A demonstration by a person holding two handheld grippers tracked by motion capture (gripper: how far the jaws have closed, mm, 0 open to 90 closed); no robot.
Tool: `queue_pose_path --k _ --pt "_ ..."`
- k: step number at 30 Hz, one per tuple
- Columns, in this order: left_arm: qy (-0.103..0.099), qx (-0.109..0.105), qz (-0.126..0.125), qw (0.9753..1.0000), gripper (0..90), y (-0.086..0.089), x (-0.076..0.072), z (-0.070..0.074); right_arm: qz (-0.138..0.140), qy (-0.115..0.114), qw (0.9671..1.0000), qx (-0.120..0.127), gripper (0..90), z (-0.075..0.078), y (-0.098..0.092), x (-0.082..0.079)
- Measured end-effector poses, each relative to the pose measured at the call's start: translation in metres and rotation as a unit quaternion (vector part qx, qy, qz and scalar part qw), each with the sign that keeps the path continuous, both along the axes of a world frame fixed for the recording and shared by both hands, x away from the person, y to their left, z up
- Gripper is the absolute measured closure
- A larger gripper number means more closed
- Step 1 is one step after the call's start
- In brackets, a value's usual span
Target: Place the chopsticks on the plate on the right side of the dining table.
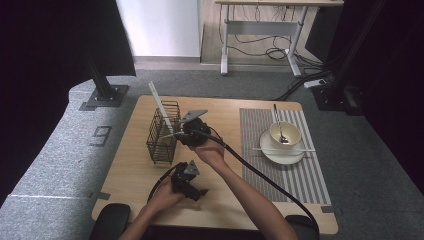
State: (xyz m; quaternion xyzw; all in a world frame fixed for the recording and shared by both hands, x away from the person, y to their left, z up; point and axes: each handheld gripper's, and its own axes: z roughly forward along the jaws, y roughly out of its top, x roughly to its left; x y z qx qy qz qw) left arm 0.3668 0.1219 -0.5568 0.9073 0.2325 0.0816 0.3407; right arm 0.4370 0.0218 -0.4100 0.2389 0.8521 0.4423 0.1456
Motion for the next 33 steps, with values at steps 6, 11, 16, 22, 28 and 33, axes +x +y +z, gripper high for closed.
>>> queue_pose_path --k 6,11,16,22,28,33 --pt "0.000 -0.001 0.000 1.0000 0.0 0.000 0.000 0.000 -0.005 -0.016 0.9999 -0.005 81.7 0.002 0.000 -0.002" --pt "0.000 0.000 0.000 1.0000 0.0 0.000 0.000 0.000 0.003 -0.011 0.9999 -0.001 81.8 0.007 -0.004 -0.004" --pt "0.000 0.002 -0.002 1.0000 0.0 0.000 0.000 0.000 0.014 -0.008 0.9999 0.000 81.8 0.016 -0.012 -0.008" --pt "0.000 0.001 -0.004 1.0000 0.0 0.000 0.001 0.000 0.029 -0.003 0.9995 0.007 81.8 0.024 -0.022 -0.014" --pt "0.000 0.001 -0.003 1.0000 0.0 0.000 0.001 0.000 0.036 0.004 0.9992 0.017 81.9 0.035 -0.037 -0.020" --pt "0.000 0.000 -0.004 1.0000 0.0 -0.001 0.001 0.000 0.038 0.006 0.9990 0.024 81.8 0.043 -0.047 -0.024"
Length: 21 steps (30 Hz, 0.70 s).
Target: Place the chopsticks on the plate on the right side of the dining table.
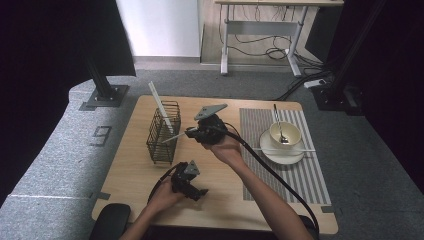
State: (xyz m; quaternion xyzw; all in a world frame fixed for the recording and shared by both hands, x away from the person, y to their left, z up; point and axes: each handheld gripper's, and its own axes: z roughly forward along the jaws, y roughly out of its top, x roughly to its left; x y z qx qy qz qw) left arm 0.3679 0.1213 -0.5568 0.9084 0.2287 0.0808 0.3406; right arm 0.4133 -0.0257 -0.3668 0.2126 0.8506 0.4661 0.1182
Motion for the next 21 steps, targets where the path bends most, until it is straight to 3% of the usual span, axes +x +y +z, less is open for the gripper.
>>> queue_pose_path --k 21 --pt "0.000 0.000 0.002 1.0000 0.0 0.000 0.000 0.000 -0.016 0.007 0.9988 0.045 81.9 0.035 -0.055 -0.017"
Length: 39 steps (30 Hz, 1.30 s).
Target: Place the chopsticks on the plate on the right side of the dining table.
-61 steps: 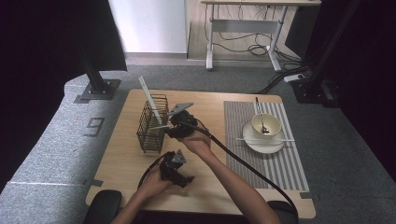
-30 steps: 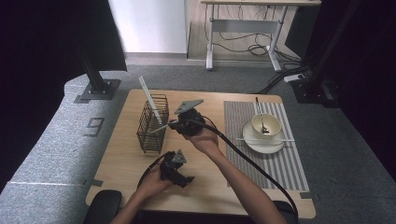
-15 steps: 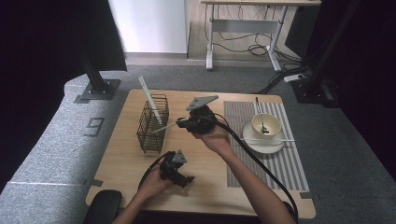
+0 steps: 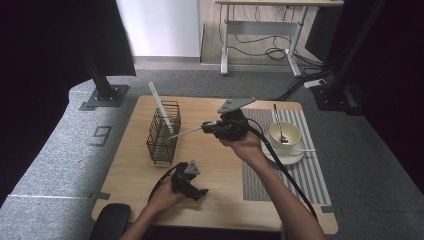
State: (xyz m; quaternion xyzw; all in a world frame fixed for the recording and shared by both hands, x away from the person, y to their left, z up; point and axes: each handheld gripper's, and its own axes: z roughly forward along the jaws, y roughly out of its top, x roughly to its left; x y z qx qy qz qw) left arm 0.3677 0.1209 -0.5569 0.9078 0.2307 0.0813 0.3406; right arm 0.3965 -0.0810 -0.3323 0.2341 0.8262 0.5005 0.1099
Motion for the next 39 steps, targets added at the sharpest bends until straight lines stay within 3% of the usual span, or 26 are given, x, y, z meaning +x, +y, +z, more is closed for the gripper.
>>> queue_pose_path --k 8,15,18,21,27,33,39 --pt "0.003 0.006 0.003 1.0000 0.0 -0.002 -0.001 0.001 -0.022 -0.018 0.9996 0.007 82.2 0.014 -0.026 -0.012" --pt "0.009 0.017 -0.010 0.9998 0.5 -0.006 -0.001 0.004 -0.037 -0.025 0.9990 -0.003 82.2 0.010 -0.040 -0.018" --pt "0.007 0.006 -0.014 0.9999 1.5 -0.006 -0.001 0.009 -0.037 -0.027 0.9989 -0.009 82.2 0.006 -0.042 -0.021" --pt "-0.009 -0.004 -0.018 0.9998 4.2 -0.006 -0.001 0.016 -0.033 -0.028 0.9989 -0.019 82.2 0.001 -0.042 -0.024" --pt "-0.028 -0.035 -0.027 0.9986 15.6 -0.002 0.000 0.029 -0.024 -0.026 0.9987 -0.036 82.2 -0.008 -0.041 -0.030" --pt "-0.039 -0.069 -0.042 0.9960 29.6 -0.002 -0.003 0.039 -0.009 -0.015 0.9988 -0.045 82.2 -0.019 -0.035 -0.035" --pt "-0.050 -0.086 -0.060 0.9932 40.9 -0.007 -0.008 0.045 0.013 -0.002 0.9983 -0.056 82.3 -0.029 -0.024 -0.041"
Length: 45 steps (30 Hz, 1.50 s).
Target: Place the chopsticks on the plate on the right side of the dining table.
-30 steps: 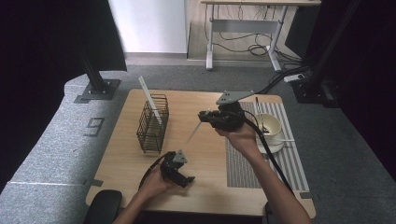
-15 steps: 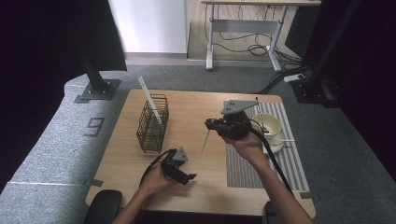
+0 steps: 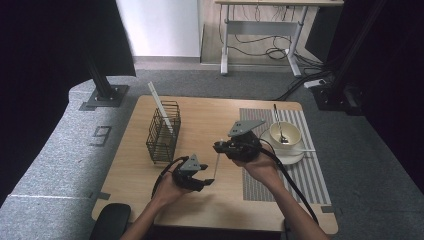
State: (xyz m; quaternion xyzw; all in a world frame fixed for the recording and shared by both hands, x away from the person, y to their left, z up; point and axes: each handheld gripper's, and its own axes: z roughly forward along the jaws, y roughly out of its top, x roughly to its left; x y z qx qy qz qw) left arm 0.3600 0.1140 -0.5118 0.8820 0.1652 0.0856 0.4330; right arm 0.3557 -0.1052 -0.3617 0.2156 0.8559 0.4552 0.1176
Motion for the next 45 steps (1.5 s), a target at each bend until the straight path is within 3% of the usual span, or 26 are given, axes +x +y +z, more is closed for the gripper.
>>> queue_pose_path --k 10,17,21,23,25,31,35,40,45 --pt "-0.005 -0.031 -0.016 0.9994 62.4 -0.001 -0.004 0.005 0.022 0.017 0.9996 -0.003 82.2 -0.008 0.013 -0.003" --pt "-0.007 -0.032 -0.024 0.9992 84.9 0.000 -0.004 0.004 0.023 0.019 0.9996 0.000 82.2 -0.009 0.016 -0.002" --pt "-0.009 -0.033 -0.028 0.9990 85.7 0.000 -0.005 0.006 0.024 0.019 0.9995 0.004 82.0 -0.009 0.015 -0.002" --pt "-0.006 -0.037 -0.030 0.9988 85.8 0.000 -0.005 0.006 0.021 0.015 0.9996 0.006 75.4 -0.008 0.015 -0.002" --pt "-0.005 -0.035 -0.031 0.9989 85.8 0.000 -0.005 0.007 0.008 0.005 0.9999 -0.001 61.3 -0.008 0.015 -0.002" --pt "0.004 -0.026 -0.025 0.9993 85.8 0.000 -0.005 0.008 -0.071 -0.034 0.9960 -0.042 26.8 -0.014 0.018 0.002" --pt "0.009 -0.023 -0.023 0.9994 85.9 0.001 -0.004 0.008 -0.106 -0.058 0.9904 -0.067 20.9 -0.016 0.018 0.002" --pt "0.008 -0.019 -0.024 0.9995 85.9 0.002 -0.004 0.009 -0.120 -0.076 0.9861 -0.086 18.0 -0.015 0.012 0.002" --pt "0.007 -0.010 -0.025 0.9996 85.8 0.004 -0.003 0.011 -0.137 -0.075 0.9842 -0.084 17.6 -0.021 0.000 0.004"
